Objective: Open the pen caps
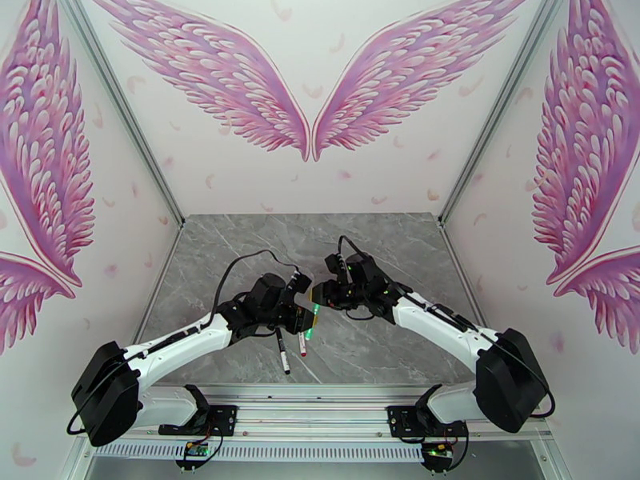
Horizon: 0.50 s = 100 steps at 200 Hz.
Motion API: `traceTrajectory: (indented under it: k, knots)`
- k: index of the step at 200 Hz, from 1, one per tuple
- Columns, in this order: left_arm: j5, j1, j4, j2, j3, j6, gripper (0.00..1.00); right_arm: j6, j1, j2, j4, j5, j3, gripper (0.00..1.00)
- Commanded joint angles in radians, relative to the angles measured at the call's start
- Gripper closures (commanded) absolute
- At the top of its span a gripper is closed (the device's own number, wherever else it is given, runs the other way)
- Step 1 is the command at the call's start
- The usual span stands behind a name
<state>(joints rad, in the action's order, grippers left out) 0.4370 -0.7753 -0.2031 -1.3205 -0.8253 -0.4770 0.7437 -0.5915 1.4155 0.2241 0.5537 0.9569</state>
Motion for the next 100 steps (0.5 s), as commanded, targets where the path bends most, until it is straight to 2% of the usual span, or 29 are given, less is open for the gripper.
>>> traceTrajectory:
  k: [1, 70, 100]
  knots:
    - [0.02, -0.005, 0.005, 0.003, -0.025, 0.014, 0.84, -0.01, -0.008, 0.008, 0.003, -0.013, 0.033, 0.68]
    - [0.019, -0.007, 0.009, 0.005, -0.023, 0.009, 0.83, -0.015, -0.008, 0.007, 0.009, -0.02, 0.031, 0.81]
    - [0.028, -0.003, 0.072, 0.018, 0.007, -0.026, 0.73, 0.0, -0.008, -0.015, -0.004, -0.001, 0.032, 0.83]
